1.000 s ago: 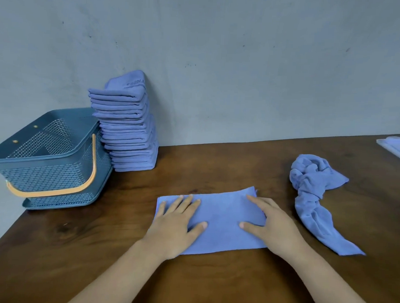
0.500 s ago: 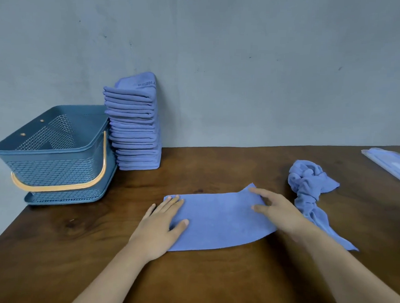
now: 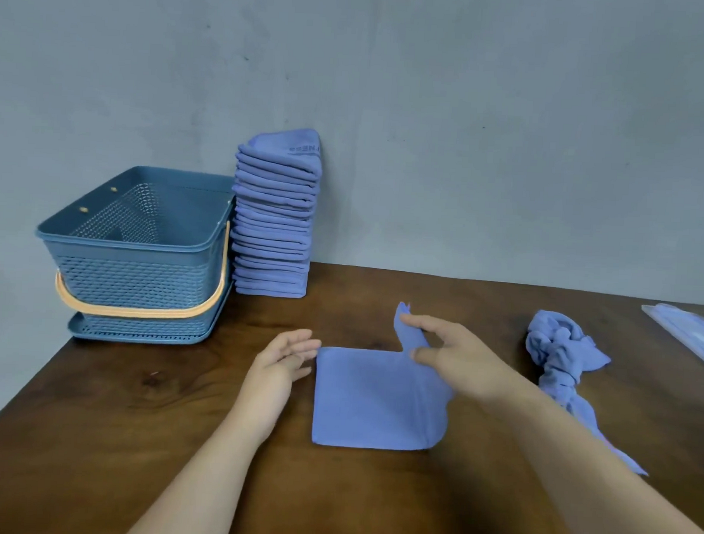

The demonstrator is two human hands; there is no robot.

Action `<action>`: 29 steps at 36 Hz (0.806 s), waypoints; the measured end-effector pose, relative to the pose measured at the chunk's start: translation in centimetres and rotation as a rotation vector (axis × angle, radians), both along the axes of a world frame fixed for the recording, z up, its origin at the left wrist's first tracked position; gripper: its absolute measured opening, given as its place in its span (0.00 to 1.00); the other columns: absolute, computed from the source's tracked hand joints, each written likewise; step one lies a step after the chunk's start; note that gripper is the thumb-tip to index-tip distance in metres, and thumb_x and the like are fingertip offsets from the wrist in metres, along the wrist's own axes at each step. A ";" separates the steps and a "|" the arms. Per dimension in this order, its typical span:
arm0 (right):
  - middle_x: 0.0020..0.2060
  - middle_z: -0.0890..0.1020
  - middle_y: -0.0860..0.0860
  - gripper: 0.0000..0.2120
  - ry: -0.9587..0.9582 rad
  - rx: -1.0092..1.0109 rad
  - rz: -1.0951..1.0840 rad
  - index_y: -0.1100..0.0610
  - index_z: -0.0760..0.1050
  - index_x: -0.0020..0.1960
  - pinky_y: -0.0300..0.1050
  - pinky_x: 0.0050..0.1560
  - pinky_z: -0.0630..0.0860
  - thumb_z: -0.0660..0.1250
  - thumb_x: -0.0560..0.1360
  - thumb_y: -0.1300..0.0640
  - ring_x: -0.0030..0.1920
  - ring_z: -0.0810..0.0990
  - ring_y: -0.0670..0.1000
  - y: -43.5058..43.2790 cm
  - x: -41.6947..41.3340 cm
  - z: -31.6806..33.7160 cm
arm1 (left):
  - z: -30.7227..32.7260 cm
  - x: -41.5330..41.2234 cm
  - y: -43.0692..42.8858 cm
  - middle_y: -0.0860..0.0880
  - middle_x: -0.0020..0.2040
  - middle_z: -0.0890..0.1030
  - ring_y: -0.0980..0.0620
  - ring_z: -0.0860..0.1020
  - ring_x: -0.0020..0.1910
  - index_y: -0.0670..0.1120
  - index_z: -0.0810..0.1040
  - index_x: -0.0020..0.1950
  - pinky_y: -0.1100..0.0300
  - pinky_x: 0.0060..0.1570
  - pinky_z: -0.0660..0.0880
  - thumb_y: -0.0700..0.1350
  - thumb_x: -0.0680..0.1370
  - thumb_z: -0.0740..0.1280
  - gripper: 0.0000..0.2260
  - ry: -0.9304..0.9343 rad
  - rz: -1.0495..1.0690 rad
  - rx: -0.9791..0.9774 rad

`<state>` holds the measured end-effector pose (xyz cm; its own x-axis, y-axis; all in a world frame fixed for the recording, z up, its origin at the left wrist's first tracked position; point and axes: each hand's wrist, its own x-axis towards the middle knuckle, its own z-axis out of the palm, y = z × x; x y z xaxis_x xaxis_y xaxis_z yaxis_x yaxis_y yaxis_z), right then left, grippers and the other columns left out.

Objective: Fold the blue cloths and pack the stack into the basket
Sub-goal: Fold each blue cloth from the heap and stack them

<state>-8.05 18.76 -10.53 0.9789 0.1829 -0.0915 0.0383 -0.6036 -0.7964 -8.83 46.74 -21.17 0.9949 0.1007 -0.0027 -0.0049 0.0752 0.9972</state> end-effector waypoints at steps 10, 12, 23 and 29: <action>0.75 0.68 0.40 0.31 0.161 0.033 0.060 0.42 0.66 0.81 0.35 0.60 0.69 0.67 0.82 0.61 0.69 0.72 0.44 7.6 -0.7 -4.9 | -0.5 0.5 -0.1 0.57 0.57 0.86 0.58 0.83 0.59 0.57 0.79 0.65 0.52 0.63 0.80 0.41 0.85 0.63 0.14 0.016 -0.046 0.190; 0.76 0.68 0.39 0.31 0.159 0.054 0.048 0.41 0.67 0.81 0.32 0.54 0.72 0.67 0.82 0.61 0.64 0.74 0.39 8.0 -0.9 -6.0 | -1.0 0.5 -0.3 0.61 0.56 0.85 0.60 0.82 0.60 0.60 0.77 0.65 0.50 0.66 0.78 0.42 0.85 0.63 0.14 0.024 -0.077 0.271; 0.66 0.72 0.38 0.30 0.137 0.087 0.006 0.40 0.66 0.81 0.23 0.39 0.72 0.67 0.83 0.60 0.45 0.78 0.32 8.5 -0.2 -5.3 | -1.1 0.5 -1.0 0.59 0.56 0.84 0.63 0.81 0.58 0.57 0.74 0.69 0.58 0.64 0.77 0.40 0.86 0.61 0.16 0.022 -0.054 0.375; 0.65 0.78 0.42 0.22 0.149 0.324 -0.018 0.40 0.71 0.76 0.45 0.45 0.84 0.68 0.84 0.55 0.44 0.87 0.52 9.2 -0.7 -5.7 | -0.4 0.3 -0.8 0.63 0.56 0.83 0.73 0.77 0.54 0.59 0.74 0.70 0.71 0.48 0.70 0.53 0.85 0.64 0.13 -0.013 -0.026 0.376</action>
